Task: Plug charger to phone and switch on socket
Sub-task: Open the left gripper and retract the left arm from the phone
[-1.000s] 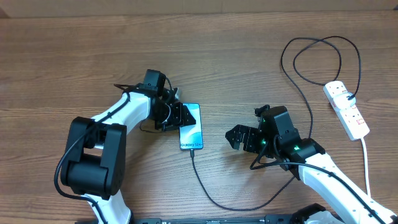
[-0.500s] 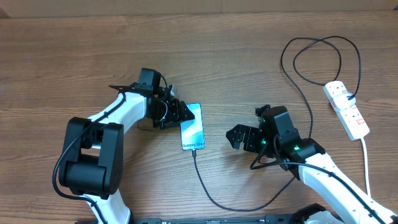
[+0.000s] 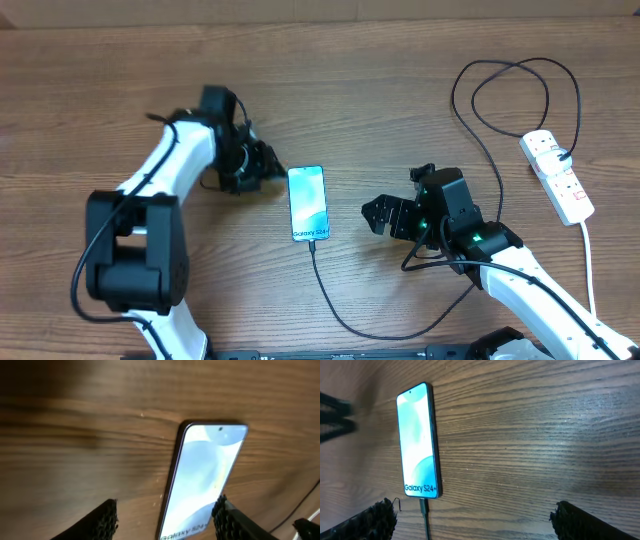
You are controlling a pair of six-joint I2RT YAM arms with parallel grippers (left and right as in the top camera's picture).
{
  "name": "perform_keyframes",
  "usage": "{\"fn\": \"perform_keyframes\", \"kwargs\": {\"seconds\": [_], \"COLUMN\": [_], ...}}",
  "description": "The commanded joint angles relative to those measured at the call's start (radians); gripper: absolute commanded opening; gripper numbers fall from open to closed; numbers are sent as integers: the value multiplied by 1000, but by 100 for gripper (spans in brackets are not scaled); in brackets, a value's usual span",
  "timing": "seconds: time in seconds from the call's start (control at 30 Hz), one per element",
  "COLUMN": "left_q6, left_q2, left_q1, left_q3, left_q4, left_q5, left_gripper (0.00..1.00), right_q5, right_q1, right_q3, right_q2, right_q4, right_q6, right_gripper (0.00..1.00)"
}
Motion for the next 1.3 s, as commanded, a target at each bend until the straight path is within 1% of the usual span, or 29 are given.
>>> {"fn": "perform_keyframes", "kwargs": {"seconds": [0.0,0.13,0.2,0.43,0.57,0.8,1.0,1.1,1.13,1.17,1.23,1.27], "left_q6": [42,41,42,41,40,33,10,-2,-1,0,0,0], "left_q2": [-156,-327,-414,-711,-859,-1084,-1256,-1316,-1329,-1342,-1354,-1355], "left_q1": [-2,-2,-2,-2,-2,-2,-2,-2,-2,-2,-2,-2], "left_q3": [88,94,94,94,93,93,93,93,93,93,93,93], "left_q4": [-58,-97,-117,-201,-243,-308,-385,-434,-449,-465,-498,-512], "left_q5": [-117,-157,-177,-315,-359,-401,-500,-525,-532,-546,-585,-605], "left_gripper": [57,57,56,56,56,56,60,64,67,100,100,100], "right_q5": [11,15,14,14,14,14,10,9,8,3,2,2], "right_q1": [-3,-3,-3,-3,-3,-3,-3,-3,-3,-3,-3,-3], "right_q3": [23,23,23,23,23,23,23,23,23,23,23,23], "right_q2": [3,3,4,23,42,55,55,55,55,55,55,55], "right_q4": [7,6,6,8,14,14,13,10,8,7,5,5], "right_q6": [33,32,32,32,32,32,32,32,32,32,32,32], "right_gripper": [100,100,100,100,100,100,100,100,100,93,79,69]}}
